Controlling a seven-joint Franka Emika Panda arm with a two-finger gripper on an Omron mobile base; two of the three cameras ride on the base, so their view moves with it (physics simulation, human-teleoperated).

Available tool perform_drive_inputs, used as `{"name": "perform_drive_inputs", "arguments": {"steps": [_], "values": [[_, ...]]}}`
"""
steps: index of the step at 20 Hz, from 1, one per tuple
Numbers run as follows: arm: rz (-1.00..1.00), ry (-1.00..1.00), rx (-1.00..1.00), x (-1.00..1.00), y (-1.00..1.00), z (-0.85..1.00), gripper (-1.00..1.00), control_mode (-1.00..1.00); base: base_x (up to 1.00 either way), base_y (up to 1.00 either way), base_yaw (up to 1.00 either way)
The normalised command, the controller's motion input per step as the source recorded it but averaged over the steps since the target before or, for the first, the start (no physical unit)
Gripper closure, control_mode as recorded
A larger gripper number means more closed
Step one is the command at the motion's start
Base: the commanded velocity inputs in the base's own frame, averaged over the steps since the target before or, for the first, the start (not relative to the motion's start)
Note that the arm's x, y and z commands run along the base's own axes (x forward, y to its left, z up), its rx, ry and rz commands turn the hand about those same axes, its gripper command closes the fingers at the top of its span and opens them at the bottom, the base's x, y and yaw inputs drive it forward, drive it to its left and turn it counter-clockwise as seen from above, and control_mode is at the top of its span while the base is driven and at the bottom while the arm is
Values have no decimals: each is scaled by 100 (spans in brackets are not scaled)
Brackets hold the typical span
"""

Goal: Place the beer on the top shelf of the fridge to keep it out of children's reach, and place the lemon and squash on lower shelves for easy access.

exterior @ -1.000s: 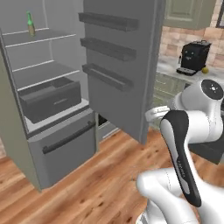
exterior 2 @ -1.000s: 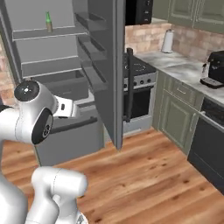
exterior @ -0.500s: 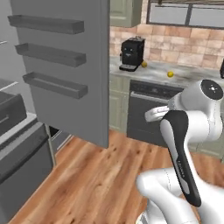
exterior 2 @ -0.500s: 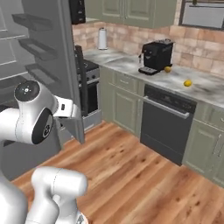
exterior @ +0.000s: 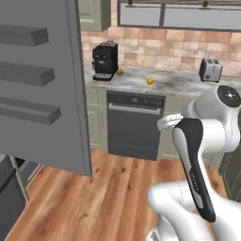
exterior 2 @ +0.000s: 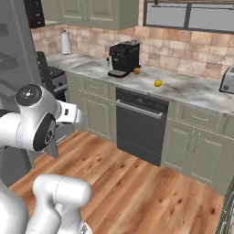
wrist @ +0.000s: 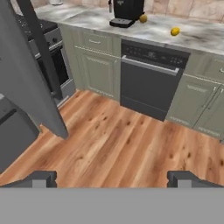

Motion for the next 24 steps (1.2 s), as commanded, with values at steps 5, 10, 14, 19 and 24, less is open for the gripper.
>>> {"name": "perform_drive_inputs", "arguments": {"steps": [5,10,14,19,24], "values": [[0,0,0,0,0,0,-100,100,73,-19,-32],[0,0,0,0,0,0,-100,100,89,-2,-24],[0,0,0,0,0,0,-100,100,98,3,-14],[0,0,0,0,0,0,-100,100,97,6,-12],[0,0,0,0,0,0,-100,100,83,23,-8]]}}
